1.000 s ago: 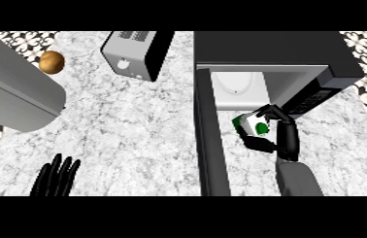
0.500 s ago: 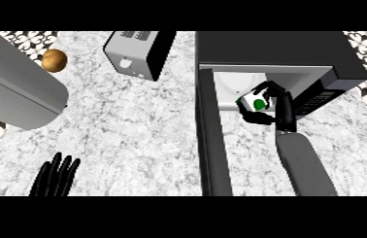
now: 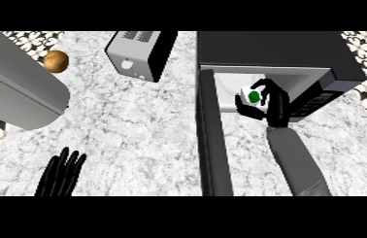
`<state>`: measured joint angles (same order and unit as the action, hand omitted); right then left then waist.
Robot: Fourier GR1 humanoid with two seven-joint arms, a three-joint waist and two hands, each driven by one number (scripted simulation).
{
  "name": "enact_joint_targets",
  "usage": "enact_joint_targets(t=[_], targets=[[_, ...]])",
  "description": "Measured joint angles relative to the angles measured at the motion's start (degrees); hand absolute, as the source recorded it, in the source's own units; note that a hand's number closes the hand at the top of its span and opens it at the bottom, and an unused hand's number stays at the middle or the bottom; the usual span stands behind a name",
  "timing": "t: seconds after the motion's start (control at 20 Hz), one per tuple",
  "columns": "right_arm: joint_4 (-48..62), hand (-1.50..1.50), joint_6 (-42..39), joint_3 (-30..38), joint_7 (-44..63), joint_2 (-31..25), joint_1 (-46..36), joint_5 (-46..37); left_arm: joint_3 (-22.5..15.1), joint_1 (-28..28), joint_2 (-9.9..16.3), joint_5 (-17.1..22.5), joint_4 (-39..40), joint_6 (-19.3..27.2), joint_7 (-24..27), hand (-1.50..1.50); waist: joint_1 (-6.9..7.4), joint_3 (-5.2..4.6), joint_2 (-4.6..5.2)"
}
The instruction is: Pick up the milk, place it into the microwave and close the microwave
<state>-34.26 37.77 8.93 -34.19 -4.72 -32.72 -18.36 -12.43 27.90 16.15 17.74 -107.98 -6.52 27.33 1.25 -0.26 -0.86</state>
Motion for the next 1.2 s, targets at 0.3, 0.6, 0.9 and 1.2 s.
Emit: enact_joint_targets(t=[0.3, 0.6, 0.9, 1.2], targets=[[3.4, 1.50, 10.4, 0.4, 2.4, 0.0, -1.8, -1.8, 0.6, -1.1, 1.1, -2.8, 1.1, 1.0, -1.0, -1.50, 1.17, 0.12, 0.23], [7.4, -1.50, 18.1, -0.1, 6.6, -0.6, -4.2, -4.2, 0.1, -2.9, 1.2, -5.4, 2.1, 2.0, -1.8, -1.50, 2.23, 0.19, 0.75], [10.5, -1.50, 21.3, -1.5, 9.1, -1.5, -5.3, -6.3, -0.1, -3.9, 1.2, -6.5, 2.2, 2.6, -2.3, -1.50, 2.69, 0.06, 0.77], [10.8, -1.50, 20.5, -2.6, 8.6, -1.6, -5.4, -5.7, -0.7, -4.8, 1.0, -6.9, 2.6, 2.1, -2.4, -1.50, 2.43, -0.12, 0.74]])
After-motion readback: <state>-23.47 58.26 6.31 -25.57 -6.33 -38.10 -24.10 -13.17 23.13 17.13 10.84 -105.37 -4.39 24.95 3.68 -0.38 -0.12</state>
